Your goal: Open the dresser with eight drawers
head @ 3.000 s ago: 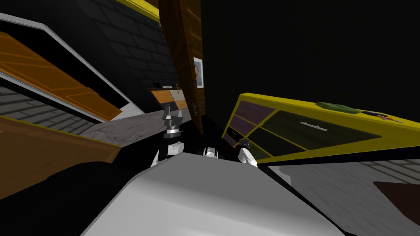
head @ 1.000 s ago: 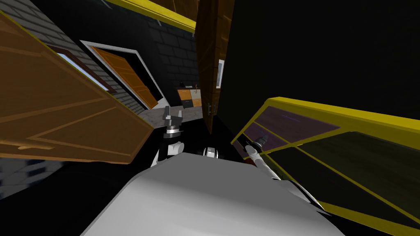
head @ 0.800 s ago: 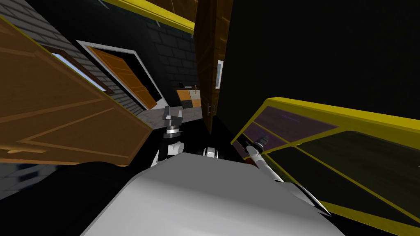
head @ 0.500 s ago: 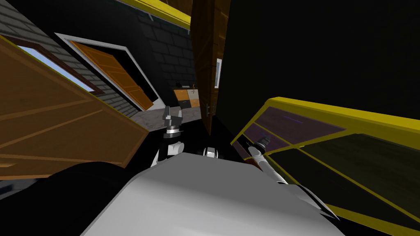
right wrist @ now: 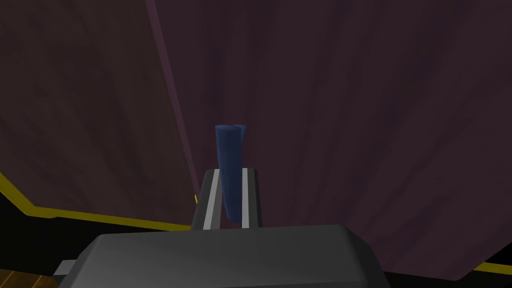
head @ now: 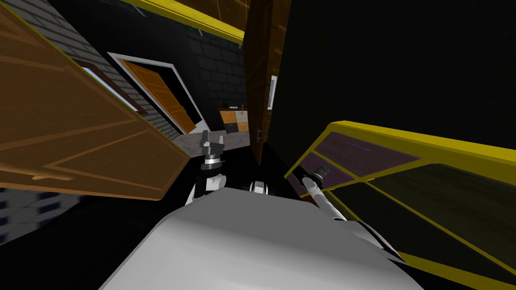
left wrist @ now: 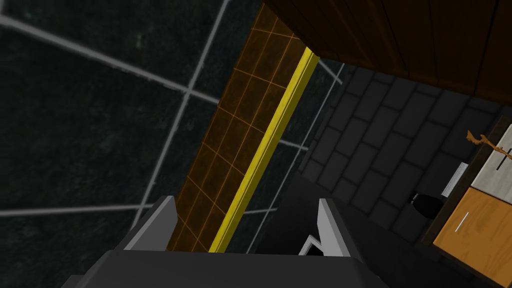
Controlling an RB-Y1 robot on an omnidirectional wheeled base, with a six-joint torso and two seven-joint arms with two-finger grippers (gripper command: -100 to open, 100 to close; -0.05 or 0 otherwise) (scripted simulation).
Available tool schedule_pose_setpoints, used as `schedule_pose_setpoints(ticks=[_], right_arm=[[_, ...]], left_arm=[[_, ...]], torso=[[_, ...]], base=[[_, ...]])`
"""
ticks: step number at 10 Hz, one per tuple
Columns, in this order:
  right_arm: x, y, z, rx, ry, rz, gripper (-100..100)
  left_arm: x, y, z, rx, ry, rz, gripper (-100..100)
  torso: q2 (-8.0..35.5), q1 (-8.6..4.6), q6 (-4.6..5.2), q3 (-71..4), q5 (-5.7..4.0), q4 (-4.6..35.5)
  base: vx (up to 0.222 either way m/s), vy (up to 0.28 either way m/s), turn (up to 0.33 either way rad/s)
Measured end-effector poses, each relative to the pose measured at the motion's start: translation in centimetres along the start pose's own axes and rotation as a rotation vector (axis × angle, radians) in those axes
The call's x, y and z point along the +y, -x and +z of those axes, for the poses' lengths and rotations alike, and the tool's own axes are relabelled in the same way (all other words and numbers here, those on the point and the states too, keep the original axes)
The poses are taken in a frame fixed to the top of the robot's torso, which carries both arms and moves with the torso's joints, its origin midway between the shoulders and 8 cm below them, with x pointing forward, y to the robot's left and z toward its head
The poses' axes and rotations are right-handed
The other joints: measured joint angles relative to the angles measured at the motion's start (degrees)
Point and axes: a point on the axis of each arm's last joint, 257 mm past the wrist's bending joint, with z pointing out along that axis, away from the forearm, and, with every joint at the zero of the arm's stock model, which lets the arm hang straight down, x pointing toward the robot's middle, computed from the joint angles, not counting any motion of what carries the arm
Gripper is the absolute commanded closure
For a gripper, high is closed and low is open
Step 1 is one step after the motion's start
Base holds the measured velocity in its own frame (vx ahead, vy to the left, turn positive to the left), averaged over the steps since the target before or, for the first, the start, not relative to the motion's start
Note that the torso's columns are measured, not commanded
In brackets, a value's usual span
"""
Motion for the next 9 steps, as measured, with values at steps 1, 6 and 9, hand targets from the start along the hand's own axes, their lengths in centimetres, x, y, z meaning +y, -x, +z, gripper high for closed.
schedule_pose_setpoints(ticks=[1, 6, 9], right_arm=[[-0.1, 0.1, 0.2, 0.0, 0.002, -0.003, 100], [0.0, 0.3, 0.9, -0.002, 0.009, -0.009, 100], [-0.3, 0.6, 1.6, -0.007, 0.013, -0.009, -100]], left_arm=[[0.0, 0.0, 0.0, 0.0, 0.0, 0.0, 0], [0.0, 0.0, 0.0, 0.0, 0.0, 0.0, 0], [0.0, 0.0, 0.0, 0.0, 0.0, 0.0, 0]], torso=[[0.1, 0.02, -0.05, 0.1, -0.02, 0.0], [0.2, -0.13, -0.19, 0.2, -0.02, 0.1], [0.1, -0.43, -0.18, 0.1, 0.09, 0.2]], base=[[-0.062, 0.202, -0.052], [-0.081, 0.139, -0.019], [-0.071, 0.119, -0.026]])
